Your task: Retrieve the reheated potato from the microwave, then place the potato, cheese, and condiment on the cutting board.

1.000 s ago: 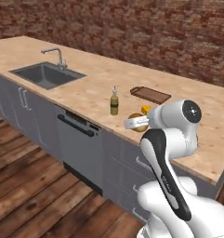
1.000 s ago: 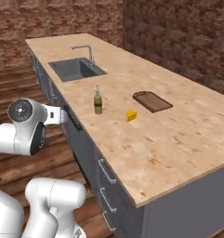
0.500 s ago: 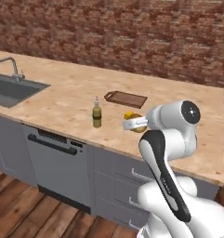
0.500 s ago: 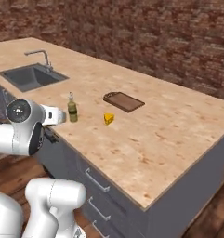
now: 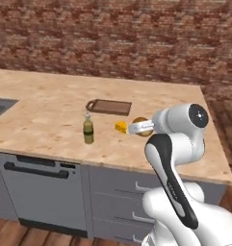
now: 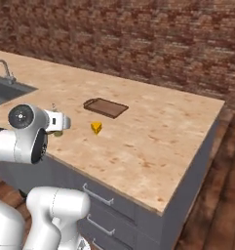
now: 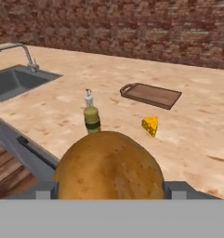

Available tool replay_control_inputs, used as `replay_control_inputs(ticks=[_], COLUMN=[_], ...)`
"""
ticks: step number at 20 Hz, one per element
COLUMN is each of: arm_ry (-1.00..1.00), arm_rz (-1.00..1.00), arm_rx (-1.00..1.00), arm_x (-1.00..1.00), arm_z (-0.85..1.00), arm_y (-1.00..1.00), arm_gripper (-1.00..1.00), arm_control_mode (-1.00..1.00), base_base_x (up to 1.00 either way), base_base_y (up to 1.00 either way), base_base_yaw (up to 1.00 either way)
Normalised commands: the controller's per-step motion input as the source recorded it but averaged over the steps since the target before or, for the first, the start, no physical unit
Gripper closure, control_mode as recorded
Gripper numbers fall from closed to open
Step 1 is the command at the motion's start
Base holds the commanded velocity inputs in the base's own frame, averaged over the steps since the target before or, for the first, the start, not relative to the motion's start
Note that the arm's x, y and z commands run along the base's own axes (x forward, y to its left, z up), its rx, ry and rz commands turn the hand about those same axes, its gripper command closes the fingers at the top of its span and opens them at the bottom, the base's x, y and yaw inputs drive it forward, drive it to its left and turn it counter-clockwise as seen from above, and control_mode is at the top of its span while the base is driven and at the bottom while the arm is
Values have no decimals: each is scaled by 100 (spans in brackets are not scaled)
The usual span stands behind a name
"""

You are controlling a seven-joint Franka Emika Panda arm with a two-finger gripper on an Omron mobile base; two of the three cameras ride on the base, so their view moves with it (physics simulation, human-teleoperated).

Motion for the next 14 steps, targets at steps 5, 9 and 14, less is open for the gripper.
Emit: replay_control_inputs(ticks=[5, 9, 14], arm_ry=[0, 0, 0], arm_rz=[0, 0, 0], arm_rx=[0, 0, 0], arm_x=[0, 0, 0], arm_z=[0, 0, 0], arm_y=[0, 0, 0], arm_gripper=[100, 100, 100], arm_control_mode=[100, 100, 100], base_base_x=[0, 0, 3], base_base_y=[68, 67, 58], base_base_yaw=[-31, -31, -38])
